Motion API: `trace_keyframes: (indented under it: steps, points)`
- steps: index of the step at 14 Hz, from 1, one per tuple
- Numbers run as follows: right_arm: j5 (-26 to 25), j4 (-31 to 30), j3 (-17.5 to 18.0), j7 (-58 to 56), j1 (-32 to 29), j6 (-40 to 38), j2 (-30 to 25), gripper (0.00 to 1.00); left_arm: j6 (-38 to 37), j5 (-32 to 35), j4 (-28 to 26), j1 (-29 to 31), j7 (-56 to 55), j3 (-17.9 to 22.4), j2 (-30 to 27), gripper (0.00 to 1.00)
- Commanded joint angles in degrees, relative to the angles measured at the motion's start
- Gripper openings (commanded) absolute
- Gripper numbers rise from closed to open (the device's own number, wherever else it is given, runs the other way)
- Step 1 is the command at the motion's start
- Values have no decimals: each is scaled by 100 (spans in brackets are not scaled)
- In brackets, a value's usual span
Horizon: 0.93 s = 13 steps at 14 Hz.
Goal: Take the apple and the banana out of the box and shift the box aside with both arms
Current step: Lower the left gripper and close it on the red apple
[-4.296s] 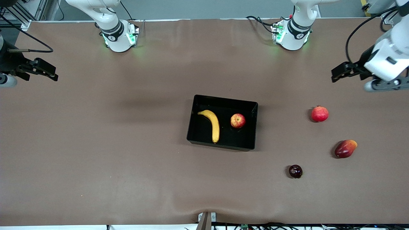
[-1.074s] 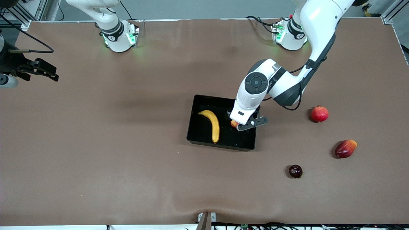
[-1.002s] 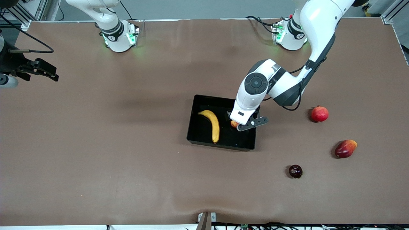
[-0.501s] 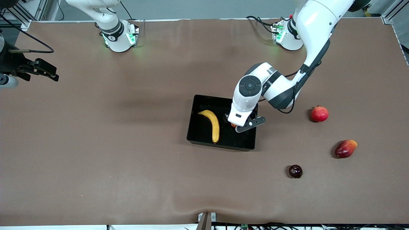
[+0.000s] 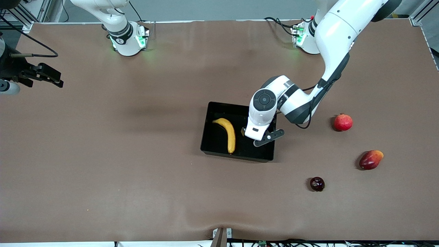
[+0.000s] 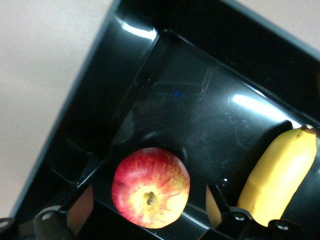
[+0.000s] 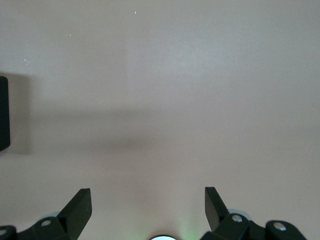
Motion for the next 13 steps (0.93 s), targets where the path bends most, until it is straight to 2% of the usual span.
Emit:
trace_keyframes:
  steps: [1,9,10,13]
  points:
    - [-97,98,20,3,17,-27,63,100,30,153,176,-150,-193,21,226,100]
    - [-97,98,20,3,17,-10,71,100,31,478,114,-159,-440,47,438,100]
    - [-97,98,20,3,17,-10,71,100,31,478,105,-159,-440,47,438,92]
    - [-88,89,20,3,35,148,132,100,22,460,105,-159,-440,47,473,29]
